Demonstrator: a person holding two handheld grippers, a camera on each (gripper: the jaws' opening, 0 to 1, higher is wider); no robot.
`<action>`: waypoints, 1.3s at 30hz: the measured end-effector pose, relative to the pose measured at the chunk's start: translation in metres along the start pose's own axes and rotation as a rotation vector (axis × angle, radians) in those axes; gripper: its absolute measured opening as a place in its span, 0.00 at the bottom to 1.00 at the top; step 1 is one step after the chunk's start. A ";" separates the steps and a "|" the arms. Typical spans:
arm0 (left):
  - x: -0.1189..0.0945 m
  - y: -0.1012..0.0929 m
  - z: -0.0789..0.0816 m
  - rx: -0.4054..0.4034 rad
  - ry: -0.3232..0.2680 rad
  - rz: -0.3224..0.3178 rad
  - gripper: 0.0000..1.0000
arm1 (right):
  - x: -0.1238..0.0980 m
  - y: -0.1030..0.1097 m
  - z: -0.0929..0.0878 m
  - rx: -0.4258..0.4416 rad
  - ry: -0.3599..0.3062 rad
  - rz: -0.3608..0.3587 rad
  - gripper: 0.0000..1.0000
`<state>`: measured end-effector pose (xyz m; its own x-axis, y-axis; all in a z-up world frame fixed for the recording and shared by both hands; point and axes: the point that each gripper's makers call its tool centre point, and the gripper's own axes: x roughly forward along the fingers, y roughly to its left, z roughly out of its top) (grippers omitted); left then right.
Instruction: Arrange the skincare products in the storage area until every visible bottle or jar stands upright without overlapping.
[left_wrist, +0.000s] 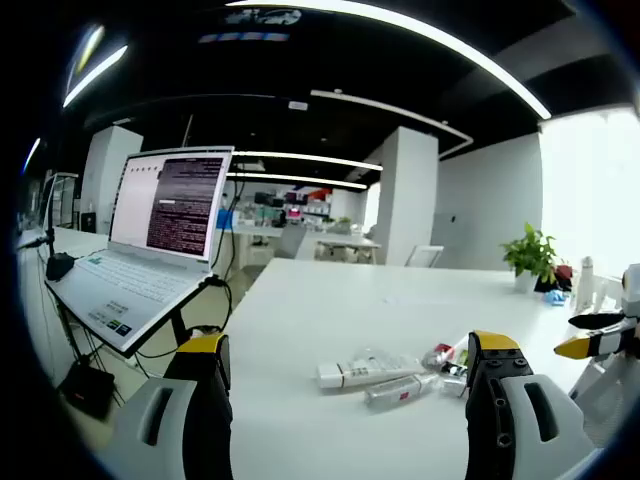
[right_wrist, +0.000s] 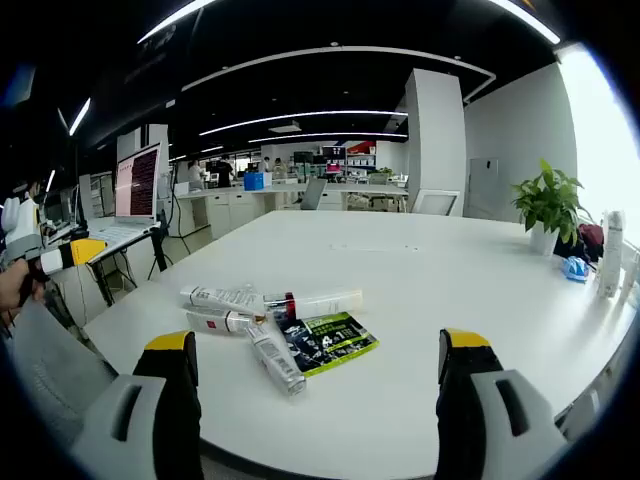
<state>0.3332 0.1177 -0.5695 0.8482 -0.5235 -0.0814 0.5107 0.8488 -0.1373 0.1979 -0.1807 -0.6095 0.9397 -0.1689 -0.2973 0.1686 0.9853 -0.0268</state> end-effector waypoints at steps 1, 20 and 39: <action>0.000 0.000 0.000 0.002 0.001 -0.001 0.97 | 0.000 0.000 0.000 -0.005 -0.001 -0.001 1.00; 0.001 0.002 -0.001 -0.005 0.014 0.009 0.97 | 0.003 0.000 -0.001 -0.017 0.006 0.005 1.00; 0.002 0.003 -0.009 0.031 0.047 0.013 0.97 | 0.004 -0.001 -0.003 -0.028 0.012 0.002 1.00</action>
<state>0.3348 0.1184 -0.5783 0.8475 -0.5147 -0.1295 0.5044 0.8570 -0.1054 0.2005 -0.1826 -0.6137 0.9365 -0.1669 -0.3085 0.1584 0.9860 -0.0527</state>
